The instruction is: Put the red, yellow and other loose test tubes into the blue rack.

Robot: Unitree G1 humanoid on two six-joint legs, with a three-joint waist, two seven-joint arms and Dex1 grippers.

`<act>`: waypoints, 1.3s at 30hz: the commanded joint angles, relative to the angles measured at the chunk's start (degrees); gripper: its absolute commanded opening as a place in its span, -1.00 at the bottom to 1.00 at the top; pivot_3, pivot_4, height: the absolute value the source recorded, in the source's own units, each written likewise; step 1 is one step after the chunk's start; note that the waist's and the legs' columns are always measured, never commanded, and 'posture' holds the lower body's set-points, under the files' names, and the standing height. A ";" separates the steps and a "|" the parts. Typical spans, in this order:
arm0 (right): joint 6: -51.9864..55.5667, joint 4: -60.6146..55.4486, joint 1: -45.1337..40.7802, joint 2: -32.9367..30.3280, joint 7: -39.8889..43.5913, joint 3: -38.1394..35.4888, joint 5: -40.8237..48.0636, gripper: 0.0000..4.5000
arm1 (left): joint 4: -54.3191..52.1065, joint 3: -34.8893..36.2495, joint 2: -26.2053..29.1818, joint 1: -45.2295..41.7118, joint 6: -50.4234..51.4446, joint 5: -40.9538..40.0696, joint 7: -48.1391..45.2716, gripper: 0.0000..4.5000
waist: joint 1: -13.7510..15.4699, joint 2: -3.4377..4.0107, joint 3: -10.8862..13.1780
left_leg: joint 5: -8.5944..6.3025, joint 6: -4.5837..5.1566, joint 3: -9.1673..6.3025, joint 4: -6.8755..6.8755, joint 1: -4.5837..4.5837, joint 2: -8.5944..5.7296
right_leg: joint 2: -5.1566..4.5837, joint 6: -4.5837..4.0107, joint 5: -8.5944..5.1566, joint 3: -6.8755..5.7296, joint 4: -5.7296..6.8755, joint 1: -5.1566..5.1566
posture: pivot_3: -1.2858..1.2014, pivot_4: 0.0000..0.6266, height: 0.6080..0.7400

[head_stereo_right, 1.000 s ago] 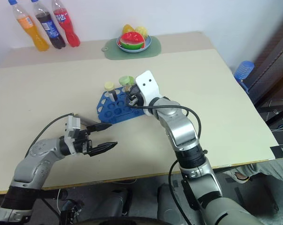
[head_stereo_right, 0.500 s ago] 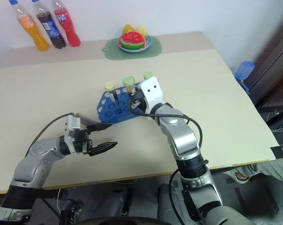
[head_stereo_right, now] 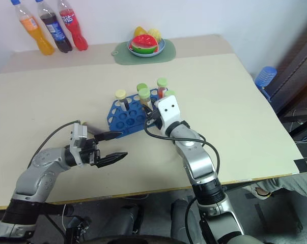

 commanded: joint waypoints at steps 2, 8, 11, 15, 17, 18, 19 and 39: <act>-3.55 -1.04 0.01 -1.04 -0.23 0.64 -1.98 0.63 | -0.05 1.02 0.28 -0.73 -0.44 -0.40 -0.34 1.00 | -0.07 0.00 0.00 | 0.00 0.00 0.00 0.00 0.00 0.00 | 0.00 0.00 0.00 0.00 0.00 0.00 | 0.03 -0.52 1.00; -3.84 -4.95 2.74 -4.79 2.49 1.59 -3.17 0.83 | 0.34 0.97 0.16 -1.06 -0.40 -0.55 -0.47 1.00 | 0.02 0.00 0.00 | 0.00 0.00 0.01 0.00 0.00 0.00 | 0.00 0.00 0.00 0.00 0.00 0.00 | 0.03 -0.52 1.00; -4.02 -7.58 5.08 -6.71 4.33 0.71 -1.95 0.83 | 0.60 0.76 -0.12 -1.32 -0.44 -0.57 -0.49 1.00 | 0.04 0.00 0.00 | 0.00 0.01 0.00 0.00 0.00 0.00 | 0.00 0.00 0.00 0.00 -0.01 0.01 | 0.03 -0.52 1.00; -4.68 -13.01 10.35 -10.85 6.23 -1.74 -1.50 0.83 | 1.17 0.38 -0.64 -1.89 -0.50 -0.53 -0.69 1.00 | 0.35 0.00 0.00 | -0.05 0.08 0.01 0.01 0.00 0.00 | 0.00 0.00 0.00 0.00 -0.02 0.02 | 0.03 -0.52 1.00; -8.05 -15.79 13.57 -12.97 5.51 -3.71 -2.79 0.83 | 1.67 0.29 -0.98 -2.39 -0.41 -0.61 -0.83 1.00 | 1.04 -0.01 0.00 | -0.05 0.09 0.02 0.02 0.00 0.00 | 0.00 0.00 0.00 0.00 -0.03 0.03 | 0.03 -0.52 1.00; -9.91 -16.89 15.28 -13.08 3.99 -5.73 -2.96 0.83 | 1.97 0.27 -1.27 -2.74 -0.39 -0.61 -0.72 1.00 | 1.17 -0.01 0.00 | -0.05 0.09 0.03 0.02 0.00 -0.01 | 0.00 0.00 0.00 0.00 -0.04 0.04 | 0.03 -0.52 1.00; -11.94 -17.47 16.57 -12.78 2.31 -7.48 -3.19 0.83 | 2.19 0.30 -1.47 -2.99 -0.41 -0.60 -0.68 1.00 | 1.24 -0.02 0.01 | -0.05 0.10 0.03 0.03 0.00 -0.01 | 0.00 0.00 0.00 0.00 -0.04 0.05 | 0.03 -0.52 1.00; -14.78 -24.68 30.52 -8.16 -4.37 -15.00 -1.44 0.83 | 6.35 13.37 2.19 -8.91 -0.38 -0.69 9.85 1.00 | 1.18 -0.02 -0.01 | 0.05 -0.08 0.10 0.05 0.07 0.01 | 0.04 0.01 0.03 0.01 -0.02 0.13 | 0.03 -0.52 1.00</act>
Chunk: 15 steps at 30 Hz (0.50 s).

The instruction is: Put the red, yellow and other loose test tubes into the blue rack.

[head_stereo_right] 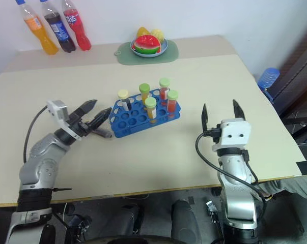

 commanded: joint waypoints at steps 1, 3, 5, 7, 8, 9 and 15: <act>2.31 -6.68 3.53 -3.55 6.95 1.32 4.37 0.83 | 2.88 0.30 10.42 -1.92 -0.12 0.54 -12.55 1.00 | -0.07 0.00 0.00 | -0.04 0.07 0.03 -0.01 0.00 0.00 | 0.01 0.00 0.00 0.00 0.00 0.00 | 0.03 -0.52 1.00; 3.98 -9.51 6.37 -6.49 11.00 0.92 7.44 0.83 | 8.78 -1.38 17.51 -6.11 -0.44 1.35 -21.41 1.00 | 0.21 0.02 0.01 | -0.11 0.20 0.06 -0.02 0.02 0.02 | 0.07 -0.01 -0.01 -0.01 -0.02 0.02 | 0.03 -0.52 1.00; 6.17 -12.46 9.09 -8.80 14.30 -0.33 11.16 0.83 | 15.89 -3.71 23.18 -12.46 0.18 2.35 -29.97 1.00 | 0.43 -0.06 0.05 | -0.12 0.21 -0.01 0.05 0.02 0.00 | 0.09 -0.01 -0.01 -0.08 -0.07 0.14 | 0.03 -0.52 1.00; 7.31 -15.28 12.37 -12.60 18.45 -1.23 13.41 0.83 | 25.56 -8.62 26.67 -20.80 -4.77 7.54 -38.65 1.00 | 0.51 -0.09 0.05 | -0.12 0.22 -0.07 0.10 0.02 0.00 | 0.11 -0.01 -0.01 -0.15 -0.10 0.23 | 0.03 -0.52 1.00; 8.43 -16.63 13.62 -13.86 19.90 -1.73 15.26 0.83 | 30.76 -11.21 27.24 -25.36 -7.25 10.36 -42.28 1.00 | 0.50 -0.09 0.05 | -0.14 0.25 -0.05 0.10 0.04 -0.02 | 0.12 0.00 -0.01 -0.15 -0.14 0.28 | 0.03 -0.52 1.00; 9.38 -17.58 14.47 -14.60 20.72 -2.30 16.91 0.83 | 35.12 -13.20 27.26 -29.17 -9.26 12.59 -45.04 1.00 | 0.57 -0.11 0.03 | -0.14 0.26 -0.05 0.09 0.07 -0.03 | 0.11 0.00 -0.01 -0.15 -0.15 0.32 | 0.03 -0.52 1.00; 10.54 -17.09 13.39 -17.46 22.61 -2.62 18.22 0.83 | 52.50 -29.90 22.83 -44.44 -22.79 17.99 -47.37 1.00 | -0.13 -0.22 0.05 | -0.17 0.31 -0.02 0.10 0.11 -0.03 | 0.11 0.02 -0.01 -0.15 -0.11 0.33 | 0.03 -0.52 1.00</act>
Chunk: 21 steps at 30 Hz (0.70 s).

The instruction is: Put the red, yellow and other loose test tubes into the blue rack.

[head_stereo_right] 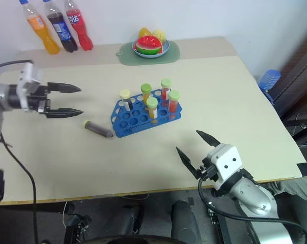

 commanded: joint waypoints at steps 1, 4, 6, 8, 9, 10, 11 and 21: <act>0.01 -1.49 -2.33 -0.40 -0.03 -0.21 0.55 0.83 | 6.62 -6.80 -2.32 -5.05 -6.16 1.46 -0.80 1.00 | -0.13 -0.04 0.03 | 0.00 0.00 0.01 0.00 -0.01 0.00 | 0.01 0.00 0.00 0.01 0.00 -0.02 | 0.03 -0.52 1.00; 0.27 -1.35 -3.68 -0.10 -0.68 0.73 -0.20 0.83 | 10.86 -10.04 -4.35 -7.24 -9.16 0.88 -0.80 1.00 | -0.21 -0.20 0.12 | 0.00 0.00 -0.01 0.04 -0.11 0.02 | 0.02 0.01 0.00 0.01 0.02 -0.12 | 0.03 -0.52 1.00; 0.56 -1.65 -3.94 0.25 -1.21 1.26 -0.52 0.83 | 12.12 -12.31 -4.28 -6.89 -11.26 0.46 -0.80 1.00 | -0.35 -0.20 0.12 | -0.02 0.03 -0.01 0.04 -0.12 0.03 | 0.02 0.01 0.00 0.01 0.02 -0.13 | 0.03 -0.52 1.00; 0.67 -1.90 -3.97 0.49 -1.77 1.82 -0.86 0.83 | 12.95 -13.96 -3.88 -6.23 -13.12 0.23 -0.80 1.00 | -0.31 -0.21 0.12 | -0.03 0.04 0.00 0.04 -0.12 0.03 | 0.02 0.02 0.00 0.02 0.02 -0.15 | 0.03 -0.52 1.00; 0.70 -1.97 -3.93 0.63 -2.03 2.09 -0.95 0.83 | 13.28 -14.95 -3.36 -5.84 -14.37 0.26 -0.80 1.00 | -0.25 -0.21 0.13 | -0.03 0.05 -0.01 0.05 -0.13 0.03 | 0.02 0.02 0.00 0.02 0.02 -0.15 | 0.03 -0.52 1.00; 0.73 -2.08 -3.75 0.75 -2.26 2.24 -0.95 0.83 | 13.49 -15.78 -2.82 -5.63 -15.41 0.25 -0.80 1.00 | -0.21 -0.22 0.13 | -0.03 0.05 -0.01 0.07 -0.15 0.03 | 0.02 0.02 0.00 0.02 0.03 -0.15 | 0.03 -0.52 1.00; 0.73 -2.12 -3.56 0.85 -2.39 2.38 -0.95 0.83 | 13.54 -16.76 -2.17 -5.54 -16.16 0.09 -0.80 1.00 | -0.16 -0.22 0.13 | -0.03 0.06 -0.01 0.10 -0.15 0.03 | 0.02 0.03 0.00 0.02 0.03 -0.15 | 0.03 -0.52 1.00; 0.51 0.51 -6.23 0.77 -2.19 3.90 -1.00 0.83 | 15.23 -22.54 -0.32 -7.71 -22.07 1.37 -0.80 1.00 | 0.07 -0.23 0.13 | -0.15 0.25 -0.03 0.51 -0.23 0.02 | 0.05 0.11 0.04 0.02 0.10 -0.04 | 0.03 -0.52 1.00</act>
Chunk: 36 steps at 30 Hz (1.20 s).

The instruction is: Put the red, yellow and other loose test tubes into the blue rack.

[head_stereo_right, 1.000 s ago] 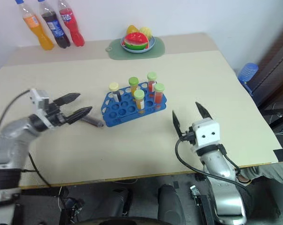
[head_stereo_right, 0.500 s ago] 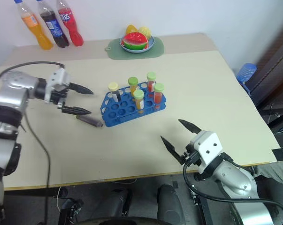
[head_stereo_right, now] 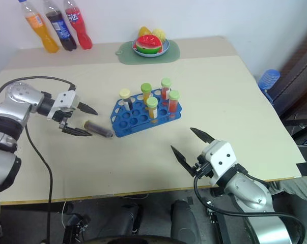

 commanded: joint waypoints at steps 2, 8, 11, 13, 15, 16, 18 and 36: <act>-0.35 0.16 -1.47 0.27 -0.04 0.51 0.03 0.83 | 1.17 -1.11 0.11 -2.73 -3.76 1.92 -0.20 1.00 | 0.01 0.00 0.00 | -0.05 0.08 0.00 0.11 -0.05 0.01 | 0.03 0.00 0.00 0.00 0.01 0.01 | 0.03 -0.52 1.00; -0.19 0.48 -2.08 0.26 -0.09 0.95 -0.03 0.83 | 2.27 -2.85 -0.82 -3.63 -7.80 4.76 -0.20 1.00 | -0.05 -0.01 0.00 | -0.08 0.13 0.01 0.19 -0.06 0.00 | 0.04 0.03 0.01 0.00 0.00 0.03 | 0.03 -0.52 1.00; -0.15 0.44 -2.06 0.44 -0.18 1.21 -0.09 0.83 | 2.35 -3.02 -1.52 -4.26 -8.37 5.80 -0.20 1.00 | 0.00 -0.01 0.00 | -0.08 0.13 0.01 0.20 -0.06 0.00 | 0.04 0.03 0.01 0.00 0.01 0.04 | 0.03 -0.52 1.00; -0.18 0.46 -1.99 0.59 -0.30 1.41 -0.16 0.83 | 2.65 -2.26 -2.28 -4.72 -8.31 6.61 -0.20 1.00 | -0.02 -0.01 0.00 | -0.08 0.14 0.01 0.22 -0.06 0.00 | 0.04 0.04 0.02 0.00 0.01 0.04 | 0.03 -0.52 1.00; -0.23 0.49 -1.93 0.69 -0.33 1.52 -0.25 0.83 | 2.78 -1.85 -2.57 -4.82 -8.88 7.43 -0.20 1.00 | -0.04 -0.01 0.00 | -0.08 0.14 0.01 0.22 -0.06 0.00 | 0.04 0.04 0.02 0.00 0.01 0.04 | 0.03 -0.52 1.00; -0.29 0.58 -1.93 0.73 -0.33 1.53 -0.28 0.83 | 2.81 -1.31 -2.80 -4.63 -9.18 7.94 -0.20 1.00 | -0.08 -0.01 0.00 | -0.08 0.14 0.02 0.22 -0.06 -0.01 | 0.04 0.05 0.02 0.00 0.01 0.04 | 0.03 -0.52 1.00; -0.37 0.65 -1.89 0.78 -0.35 1.57 -0.30 0.83 | 2.46 -0.94 -2.83 -4.14 -9.63 8.25 -0.20 1.00 | -0.10 -0.01 0.00 | -0.09 0.15 0.01 0.22 -0.06 0.00 | 0.05 0.04 0.02 0.00 0.01 0.04 | 0.03 -0.52 1.00; -0.54 3.35 -3.89 0.22 2.36 0.76 1.34 0.83 | -12.39 4.21 2.34 5.11 -4.09 6.54 -0.20 1.00 | 0.31 -0.01 0.00 | -0.12 0.20 0.02 0.33 -0.05 0.05 | 0.12 0.06 0.03 0.06 0.03 0.09 | 0.03 -0.52 1.00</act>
